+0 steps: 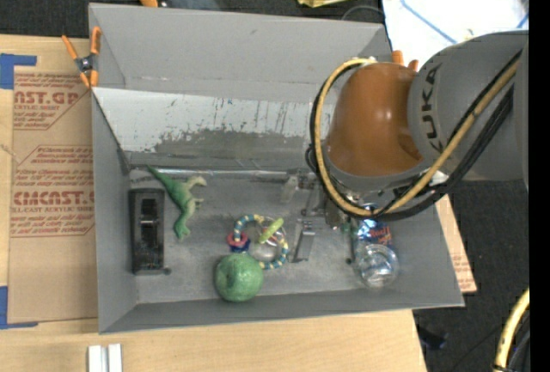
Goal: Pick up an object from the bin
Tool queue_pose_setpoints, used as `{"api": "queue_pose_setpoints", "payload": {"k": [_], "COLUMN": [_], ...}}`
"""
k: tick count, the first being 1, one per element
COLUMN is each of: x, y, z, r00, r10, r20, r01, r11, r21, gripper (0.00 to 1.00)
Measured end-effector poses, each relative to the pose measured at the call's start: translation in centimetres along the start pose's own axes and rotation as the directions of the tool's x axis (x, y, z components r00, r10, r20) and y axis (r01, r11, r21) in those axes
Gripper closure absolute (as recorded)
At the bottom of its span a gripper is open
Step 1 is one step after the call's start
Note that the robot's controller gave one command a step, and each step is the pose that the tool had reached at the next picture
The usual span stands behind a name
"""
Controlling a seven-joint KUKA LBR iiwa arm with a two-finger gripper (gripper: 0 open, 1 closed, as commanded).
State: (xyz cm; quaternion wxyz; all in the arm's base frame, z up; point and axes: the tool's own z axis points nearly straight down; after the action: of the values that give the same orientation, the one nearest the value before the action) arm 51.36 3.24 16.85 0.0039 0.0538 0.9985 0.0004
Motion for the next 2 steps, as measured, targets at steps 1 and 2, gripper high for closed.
{"api": "queue_pose_setpoints", "payload": {"k": [1,2], "x": [-3.4,-0.2], "y": [-1.8,1.2], "z": [-1.4,-1.5], "r00": [0.985,0.994], "r10": [-0.175,-0.106], "r20": [-0.001,-0.008], "r01": [0.175,0.106], "r11": [0.985,0.994], "r21": [-0.001,-0.001], "gripper": [0.0,0.0]}}
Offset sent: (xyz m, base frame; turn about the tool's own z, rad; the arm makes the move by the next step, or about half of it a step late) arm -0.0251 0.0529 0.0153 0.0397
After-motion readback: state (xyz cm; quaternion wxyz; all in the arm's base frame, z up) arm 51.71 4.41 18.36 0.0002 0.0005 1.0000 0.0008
